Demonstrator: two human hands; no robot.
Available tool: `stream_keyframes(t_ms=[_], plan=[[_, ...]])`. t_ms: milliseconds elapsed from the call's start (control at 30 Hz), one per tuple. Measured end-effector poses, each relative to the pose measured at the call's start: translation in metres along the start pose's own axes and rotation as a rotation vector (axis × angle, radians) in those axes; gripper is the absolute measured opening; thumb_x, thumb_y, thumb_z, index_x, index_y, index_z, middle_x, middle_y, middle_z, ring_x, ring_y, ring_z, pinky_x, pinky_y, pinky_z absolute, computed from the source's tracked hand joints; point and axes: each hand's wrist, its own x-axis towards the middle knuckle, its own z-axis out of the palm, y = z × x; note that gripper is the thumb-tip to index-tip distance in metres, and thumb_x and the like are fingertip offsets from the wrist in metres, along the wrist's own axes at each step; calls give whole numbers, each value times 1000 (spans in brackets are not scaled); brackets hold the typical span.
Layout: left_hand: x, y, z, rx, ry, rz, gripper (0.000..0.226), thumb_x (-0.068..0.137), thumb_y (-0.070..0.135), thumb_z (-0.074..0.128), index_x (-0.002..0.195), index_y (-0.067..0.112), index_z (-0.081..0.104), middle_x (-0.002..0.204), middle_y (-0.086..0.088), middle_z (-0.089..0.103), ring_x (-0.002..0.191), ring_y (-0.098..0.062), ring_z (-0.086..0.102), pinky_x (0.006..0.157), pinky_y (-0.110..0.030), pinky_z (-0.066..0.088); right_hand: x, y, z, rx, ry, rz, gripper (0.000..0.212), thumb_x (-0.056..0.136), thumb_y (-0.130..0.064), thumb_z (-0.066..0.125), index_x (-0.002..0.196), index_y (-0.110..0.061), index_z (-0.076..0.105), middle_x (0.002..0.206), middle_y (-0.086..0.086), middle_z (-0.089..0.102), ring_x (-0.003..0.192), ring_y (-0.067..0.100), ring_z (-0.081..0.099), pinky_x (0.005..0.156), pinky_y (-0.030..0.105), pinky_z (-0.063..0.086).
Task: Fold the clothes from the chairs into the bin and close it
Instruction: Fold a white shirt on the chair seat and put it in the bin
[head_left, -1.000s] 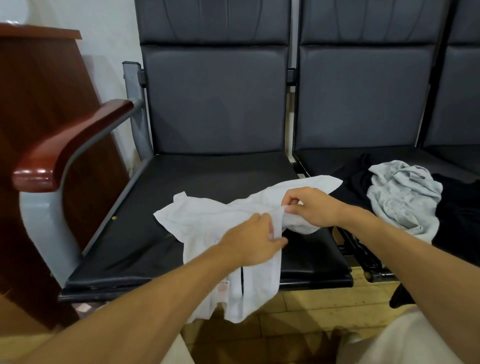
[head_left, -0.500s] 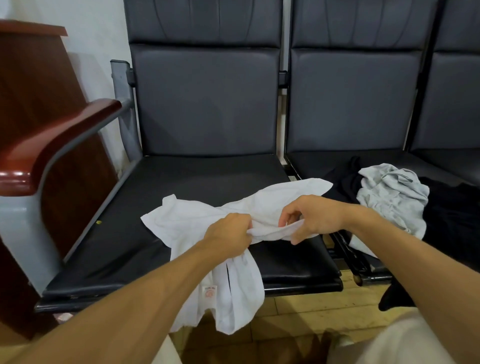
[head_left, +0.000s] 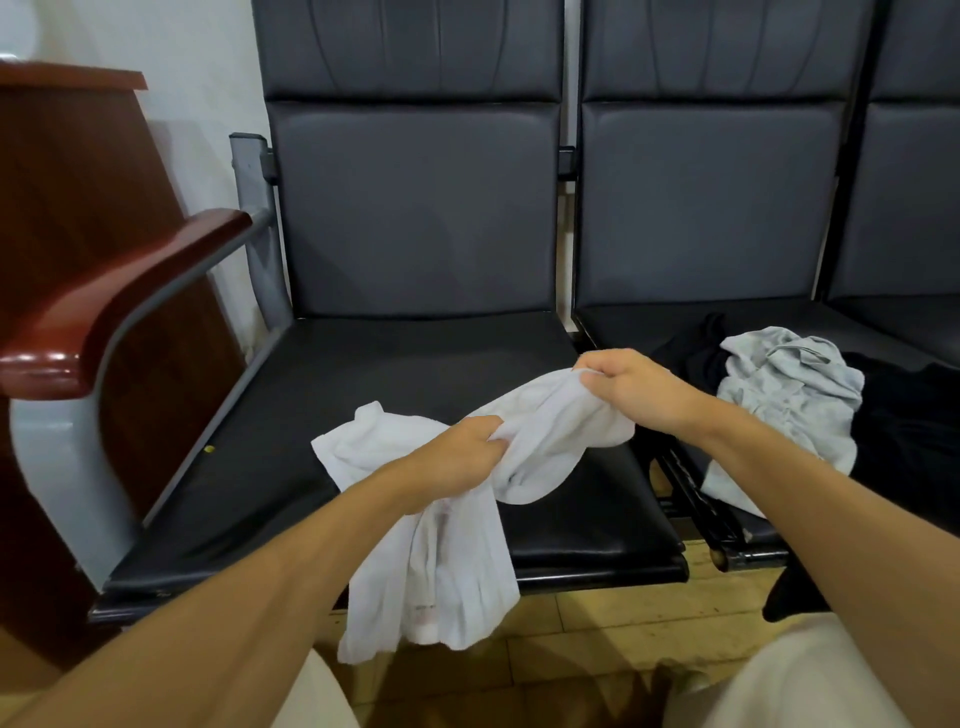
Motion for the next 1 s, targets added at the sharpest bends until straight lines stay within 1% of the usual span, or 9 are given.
stream_keyframes(t_ms=[67, 167, 300, 433, 533, 633, 767, 867, 1000], plan=[[-4, 5, -1, -120, -16, -23, 31, 100, 30, 41, 110, 6, 57, 107, -14, 60, 88, -17, 52, 78, -30, 42, -1, 2, 0, -80, 67, 1, 37, 98, -12, 41, 66, -26, 50, 71, -7, 53, 70, 10, 48, 65, 26, 37], [-10, 10, 0, -203, -55, -21, 44, 97, 54, 42, 116, 19, 59, 115, 2, 62, 105, -12, 57, 91, -28, 44, -1, 10, 4, -251, 20, 34, 29, 99, -14, 38, 78, -26, 54, 91, 1, 60, 88, 18, 56, 78, 31, 45], [-9, 6, 7, 63, 11, 112, 27, 92, 44, 58, 108, 23, 53, 103, 4, 59, 94, -12, 57, 83, -28, 50, -3, 13, 7, -207, -76, 56, 14, 97, -31, 49, 86, -30, 57, 103, -4, 61, 102, 16, 56, 89, 32, 45], [-9, 7, 5, 117, 81, 150, 23, 89, 34, 66, 102, 26, 50, 96, 4, 58, 76, -10, 55, 56, -12, 42, -7, 11, 6, -282, -192, -8, 16, 92, -42, 59, 94, -28, 51, 100, -7, 58, 97, 13, 54, 86, 29, 44], [-9, 8, 2, 113, 131, 180, 21, 84, 30, 73, 92, 25, 54, 91, 7, 58, 75, -10, 55, 51, -8, 40, -9, 11, 5, -361, -253, 7, 19, 95, -41, 54, 91, -23, 53, 95, -8, 57, 93, 13, 53, 81, 26, 41], [-8, 7, 2, 92, 129, 195, 18, 83, 31, 74, 81, 27, 57, 80, 9, 59, 71, -9, 55, 52, -10, 41, -9, 12, 2, -419, -279, 10, 30, 96, -39, 55, 73, -20, 50, 75, -9, 50, 75, 11, 48, 67, 22, 35], [-9, 10, 4, 110, 67, 188, 12, 88, 29, 69, 81, 25, 60, 67, 11, 58, 60, -5, 54, 51, -7, 39, -11, 10, -2, -484, -312, 12, 39, 91, -37, 62, 62, -17, 47, 65, -5, 46, 63, 10, 42, 64, 25, 36], [-10, 9, 6, 153, 30, 180, 12, 92, 29, 64, 88, 17, 63, 70, 9, 59, 59, -5, 53, 47, -5, 36, -11, 9, 8, -515, -354, -7, 16, 84, -38, 70, 79, -25, 62, 83, -9, 60, 81, 11, 56, 78, 30, 47], [-8, 6, 6, 168, 24, 175, 27, 96, 27, 57, 97, 2, 66, 68, 3, 54, 58, -8, 47, 48, -11, 36, -11, 0, 28, -452, -342, -97, 33, 80, -39, 75, 106, -26, 61, 104, -10, 59, 100, 11, 54, 88, 28, 46]])
